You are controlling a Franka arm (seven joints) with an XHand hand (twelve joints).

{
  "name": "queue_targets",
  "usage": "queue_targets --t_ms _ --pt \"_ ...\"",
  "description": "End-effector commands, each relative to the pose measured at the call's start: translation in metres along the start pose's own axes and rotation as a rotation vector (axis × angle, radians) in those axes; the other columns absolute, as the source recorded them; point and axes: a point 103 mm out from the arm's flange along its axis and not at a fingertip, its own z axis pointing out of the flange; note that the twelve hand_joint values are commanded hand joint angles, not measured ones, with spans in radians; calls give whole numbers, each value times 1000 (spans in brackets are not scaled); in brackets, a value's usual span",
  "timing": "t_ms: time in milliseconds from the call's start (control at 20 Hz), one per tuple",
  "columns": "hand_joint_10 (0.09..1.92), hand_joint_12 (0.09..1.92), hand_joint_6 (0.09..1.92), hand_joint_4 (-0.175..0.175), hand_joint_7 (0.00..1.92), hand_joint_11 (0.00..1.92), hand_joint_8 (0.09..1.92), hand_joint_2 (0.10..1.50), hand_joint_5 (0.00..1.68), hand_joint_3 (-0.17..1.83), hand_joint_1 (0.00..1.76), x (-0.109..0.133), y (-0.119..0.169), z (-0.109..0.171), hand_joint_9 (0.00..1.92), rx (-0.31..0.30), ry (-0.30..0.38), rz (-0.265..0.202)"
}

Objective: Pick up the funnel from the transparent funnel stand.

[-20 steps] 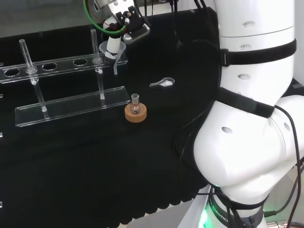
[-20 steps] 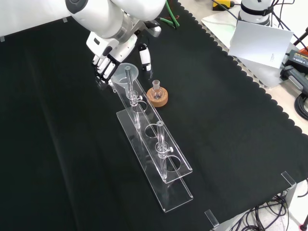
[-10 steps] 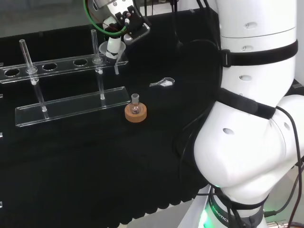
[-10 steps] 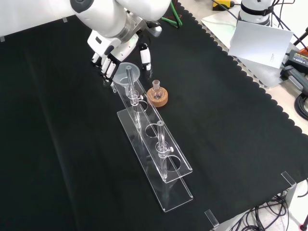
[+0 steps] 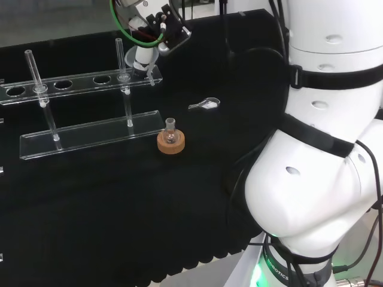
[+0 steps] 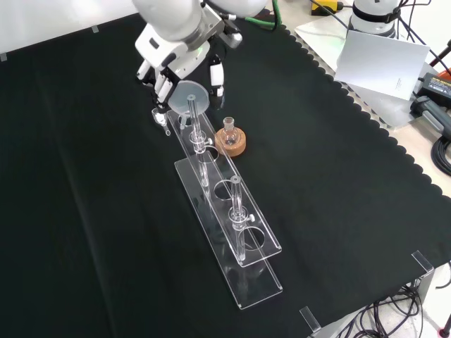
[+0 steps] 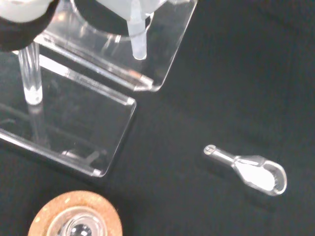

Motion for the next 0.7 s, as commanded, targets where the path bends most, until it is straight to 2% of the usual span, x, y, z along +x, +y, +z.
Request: queue_targets --t_ms 50,200,400,700 --pt "446 1327 603 1 906 389 680 758 843 566 789 -9 -15 -20 1158 -37 -7 24" --pt "443 1322 609 0 900 398 679 759 837 569 789 -16 -27 -30 1155 -31 2 36" --pt "437 1318 610 -5 882 402 676 763 814 573 788 -25 -46 -38 1144 -33 47 55" --pt "432 1314 622 -9 859 407 679 775 797 582 774 -30 -73 -46 1128 0 76 69"
